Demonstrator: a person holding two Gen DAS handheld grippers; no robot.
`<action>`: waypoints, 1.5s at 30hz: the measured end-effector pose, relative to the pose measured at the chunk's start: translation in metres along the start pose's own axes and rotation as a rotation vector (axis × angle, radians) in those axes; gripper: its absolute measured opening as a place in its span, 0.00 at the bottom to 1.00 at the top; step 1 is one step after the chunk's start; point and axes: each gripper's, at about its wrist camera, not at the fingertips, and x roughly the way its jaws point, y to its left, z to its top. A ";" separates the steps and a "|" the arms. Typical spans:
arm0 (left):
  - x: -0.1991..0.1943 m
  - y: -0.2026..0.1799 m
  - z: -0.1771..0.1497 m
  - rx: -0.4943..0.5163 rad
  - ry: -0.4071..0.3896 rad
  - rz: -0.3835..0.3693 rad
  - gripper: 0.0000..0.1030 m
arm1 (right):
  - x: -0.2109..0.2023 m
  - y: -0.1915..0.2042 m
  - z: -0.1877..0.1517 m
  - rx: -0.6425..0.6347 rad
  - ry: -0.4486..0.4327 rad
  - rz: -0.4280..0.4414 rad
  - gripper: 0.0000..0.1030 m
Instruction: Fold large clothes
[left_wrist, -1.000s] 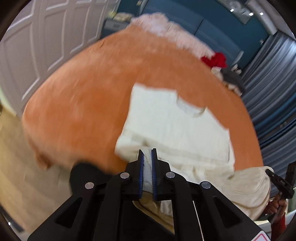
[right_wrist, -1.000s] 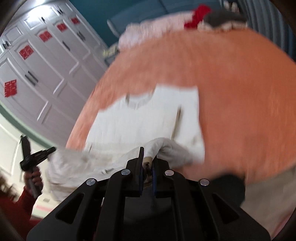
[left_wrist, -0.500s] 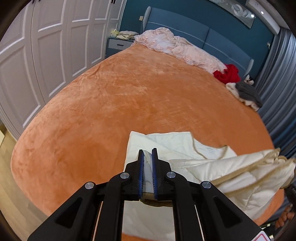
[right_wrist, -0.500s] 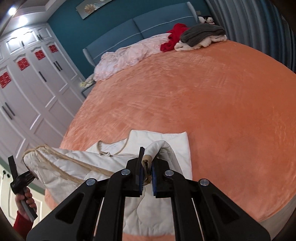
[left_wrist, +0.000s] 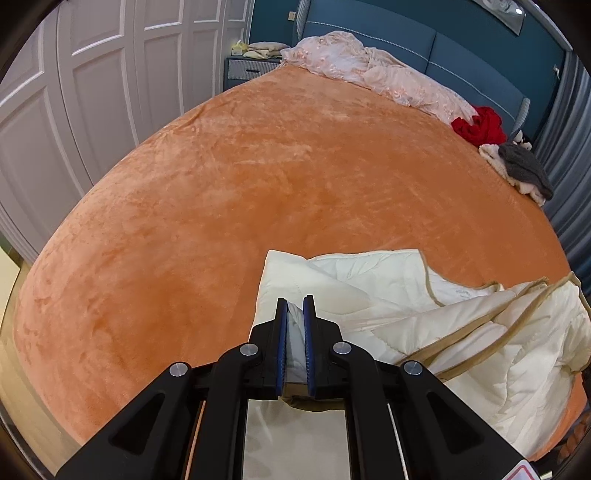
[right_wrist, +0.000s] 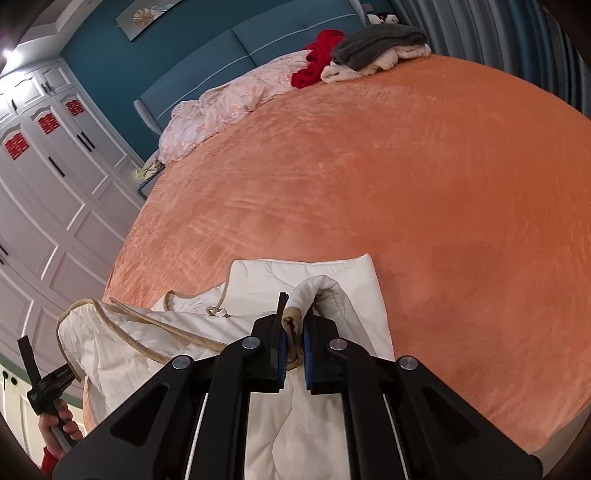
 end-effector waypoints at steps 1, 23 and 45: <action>0.003 -0.001 0.000 0.004 0.003 0.005 0.06 | 0.003 -0.001 -0.001 0.005 0.002 -0.003 0.06; 0.038 0.004 -0.010 -0.002 0.030 0.012 0.16 | 0.038 -0.003 -0.007 -0.002 0.041 -0.057 0.10; 0.051 0.013 0.018 -0.139 0.098 -0.215 0.64 | 0.043 0.009 0.009 -0.137 0.018 -0.089 0.69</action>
